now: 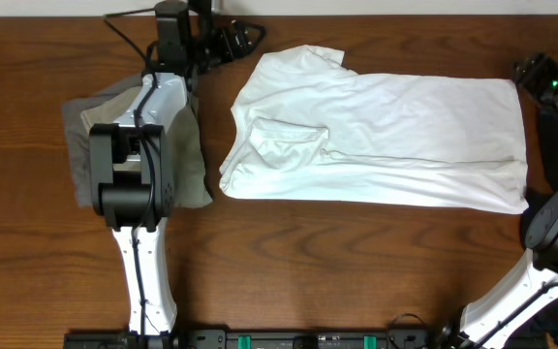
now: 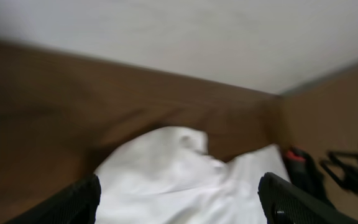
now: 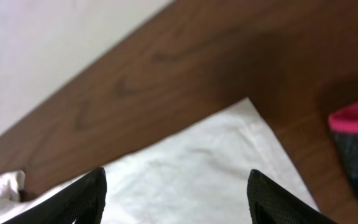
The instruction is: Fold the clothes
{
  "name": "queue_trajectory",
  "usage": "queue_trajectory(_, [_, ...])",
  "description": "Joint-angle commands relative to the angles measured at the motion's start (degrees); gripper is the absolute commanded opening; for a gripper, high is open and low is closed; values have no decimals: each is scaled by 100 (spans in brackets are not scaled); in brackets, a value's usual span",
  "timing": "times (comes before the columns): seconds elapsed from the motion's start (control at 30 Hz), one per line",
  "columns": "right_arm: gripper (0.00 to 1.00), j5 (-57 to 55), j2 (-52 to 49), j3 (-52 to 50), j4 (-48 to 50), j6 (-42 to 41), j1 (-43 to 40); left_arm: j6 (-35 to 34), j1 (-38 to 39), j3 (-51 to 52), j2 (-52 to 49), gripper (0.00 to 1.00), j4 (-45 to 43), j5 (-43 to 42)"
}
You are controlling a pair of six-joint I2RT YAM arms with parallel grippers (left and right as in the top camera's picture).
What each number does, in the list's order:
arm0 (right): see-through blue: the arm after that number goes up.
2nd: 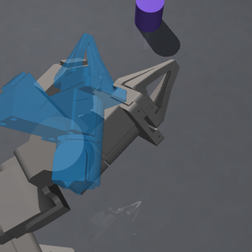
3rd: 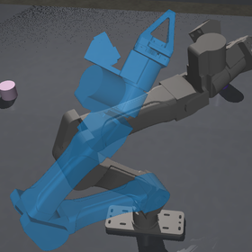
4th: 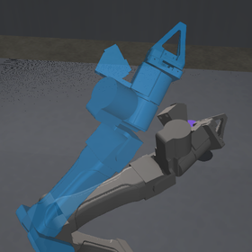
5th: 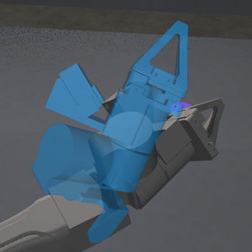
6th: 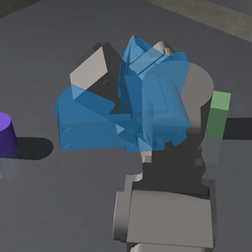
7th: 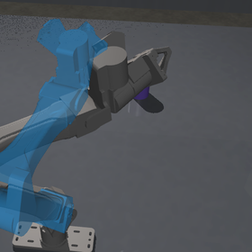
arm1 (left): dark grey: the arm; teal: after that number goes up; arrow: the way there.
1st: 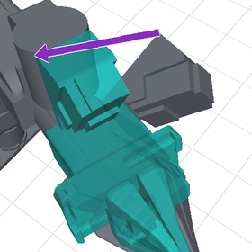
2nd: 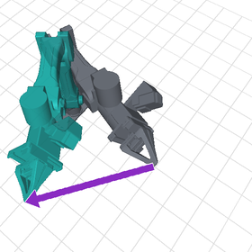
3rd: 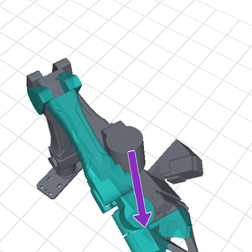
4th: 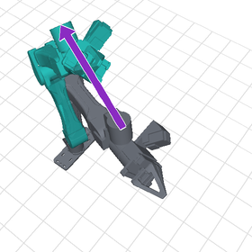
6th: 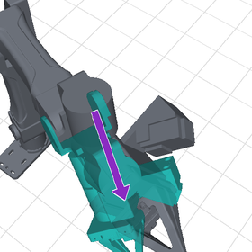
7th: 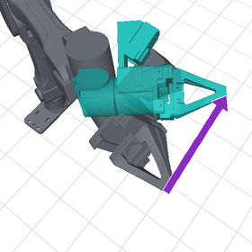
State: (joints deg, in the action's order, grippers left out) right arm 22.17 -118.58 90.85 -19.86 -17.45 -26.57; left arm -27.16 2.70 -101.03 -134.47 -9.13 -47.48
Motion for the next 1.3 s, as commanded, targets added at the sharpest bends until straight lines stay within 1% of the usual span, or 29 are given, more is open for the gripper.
queue_trajectory(0.0, [72, 55, -146, 76, -203, 153, 142, 105, 131, -68, 55, 83, 511, 960])
queue_trajectory(0.13, [72, 81, -144, 76, -737, 557, 229, 516, 295, -70, 90, 83, 1655, 1047])
queue_trajectory(0.17, [67, 81, -138, 76, -907, 647, 225, 706, 334, -70, 125, 80, 1952, 1047])
queue_trajectory(0.23, [51, 181, -98, 79, -1189, 643, 162, 1325, 424, -70, 280, 69, 2575, 1141])
queue_trajectory(0.27, [46, 374, -81, 79, -1294, 645, 109, 1613, 472, -68, 415, 64, 2918, 1408])
queue_trajectory(0.3, [37, 627, -50, 79, -1373, 647, 52, 1829, 527, -68, 568, 62, 3206, 1779])
queue_trajectory(0.33, [22, 859, -22, 79, -1434, 682, 4, 2004, 575, -68, 732, 56, 3438, 2116])
queue_trajectory(0.37, [14, 1141, 17, 79, -1497, 686, -57, 2194, 632, -68, 940, 51, 3696, 2540])
queue_trajectory(0.4, [9, 1370, 61, 79, -1541, 684, -107, 2323, 691, -70, 1156, 49, 3930, 2964])
queue_trajectory(0.43, [6, 1600, 120, 79, -1604, 684, -164, 2433, 756, -68, 1381, 48, 4172, 3427])
queue_trajectory(0.47, [5, 1742, 197, 79, -1709, 684, -205, 2559, 835, -68, 1648, 49, 4424, 3875])
queue_trajectory(0.53, [4, 1836, 365, 79, -1971, 684, -254, 2680, 970, -68, 2059, 48, 4793, 4481])
queue_trajectory(0.6, [3, 1770, 566, 79, -2330, 686, -269, 2785, 1086, -68, 2430, 49, 5160, 4743])
queue_trajectory(0.73, [3, 1152, 951, 76, -3357, 684, -260, 2583, 1187, -63, 2798, 49, 6203, 4662])
queue_trajectory(0.8, [4, 538, 1038, 74, -3919, 686, -249, 2441, 1202, 13, 2800, 50, 6773, 4332])
queue_trajectory(0.83, [6, 177, 1038, 74, -4113, 697, -234, 2389, 1202, 118, 2787, 50, 6900, 4089])
queue_trajectory(0.9, [7, -684, 1021, -24, -4315, 664, -188, 2389, 1202, 492, 2782, 50, 6913, 3453])
queue_trajectory(0.93, [7, -879, 1021, -131, -4301, 581, -177, 2387, 1202, 737, 2782, 50, 6843, 3283])
queue_trajectory(1.03, [8, -887, 1021, -514, -4242, 549, -146, 2385, 1202, 1403, 2782, 51, 6577, 3268])
queue_trajectory(1.07, [7, -890, 1021, -651, -4190, 551, -142, 2358, 1200, 1655, 2782, 55, 6417, 3268])
queue_trajectory(1.1, [8, -890, 1019, -820, -4092, 549, -144, 2347, 1202, 1891, 2782, 56, 6227, 3268])
queue_trajectory(1.17, [8, -892, 1019, -1156, -3770, 479, -157, 2350, 1215, 2286, 2782, 59, 5768, 3272])
queue_trajectory(1.27, [8, -1200, 1019, -1609, -3244, 114, -175, 2345, 1217, 2745, 2774, 62, 5097, 3270])
